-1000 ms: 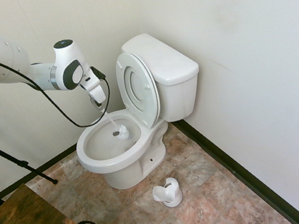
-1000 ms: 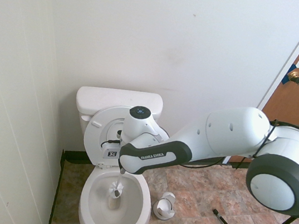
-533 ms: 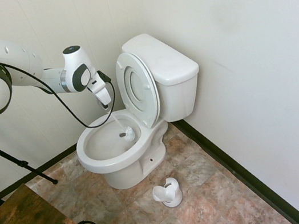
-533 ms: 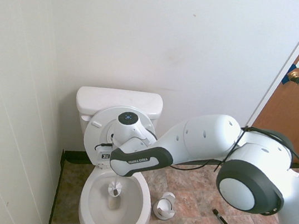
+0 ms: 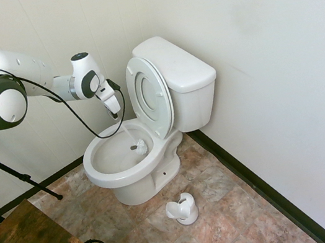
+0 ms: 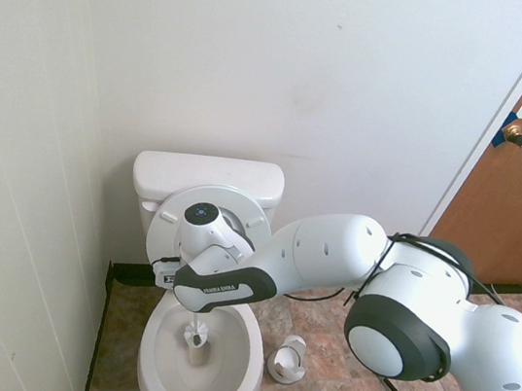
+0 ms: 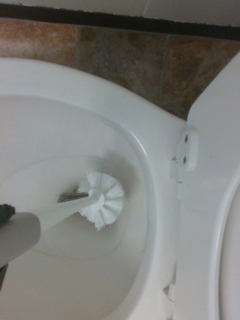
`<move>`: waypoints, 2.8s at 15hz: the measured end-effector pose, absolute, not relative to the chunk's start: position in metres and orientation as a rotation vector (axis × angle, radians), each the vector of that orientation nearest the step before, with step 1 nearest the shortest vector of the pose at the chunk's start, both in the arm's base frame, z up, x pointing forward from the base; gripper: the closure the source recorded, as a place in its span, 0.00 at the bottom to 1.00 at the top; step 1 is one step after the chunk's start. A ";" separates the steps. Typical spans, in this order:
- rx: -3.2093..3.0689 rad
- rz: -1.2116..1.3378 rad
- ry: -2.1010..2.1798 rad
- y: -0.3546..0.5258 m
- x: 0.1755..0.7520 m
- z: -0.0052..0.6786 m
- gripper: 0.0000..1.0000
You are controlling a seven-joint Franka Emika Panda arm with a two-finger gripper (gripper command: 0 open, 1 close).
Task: Clean the toilet
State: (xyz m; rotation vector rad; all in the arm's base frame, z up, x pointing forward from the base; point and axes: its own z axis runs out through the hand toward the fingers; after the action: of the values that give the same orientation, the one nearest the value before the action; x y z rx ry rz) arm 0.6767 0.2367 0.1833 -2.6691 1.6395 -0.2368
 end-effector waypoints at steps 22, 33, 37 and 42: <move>-2.862 -0.013 1.455 0.273 0.543 0.166 1.00; -2.736 -0.042 1.637 0.143 0.574 0.199 1.00; -2.679 -0.111 1.682 0.121 0.613 0.205 1.00; -2.658 -0.168 1.694 0.143 0.667 0.203 1.00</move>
State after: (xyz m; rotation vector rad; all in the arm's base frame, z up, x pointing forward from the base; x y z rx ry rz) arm 0.6668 0.1435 0.2034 -2.6581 1.6943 -0.1681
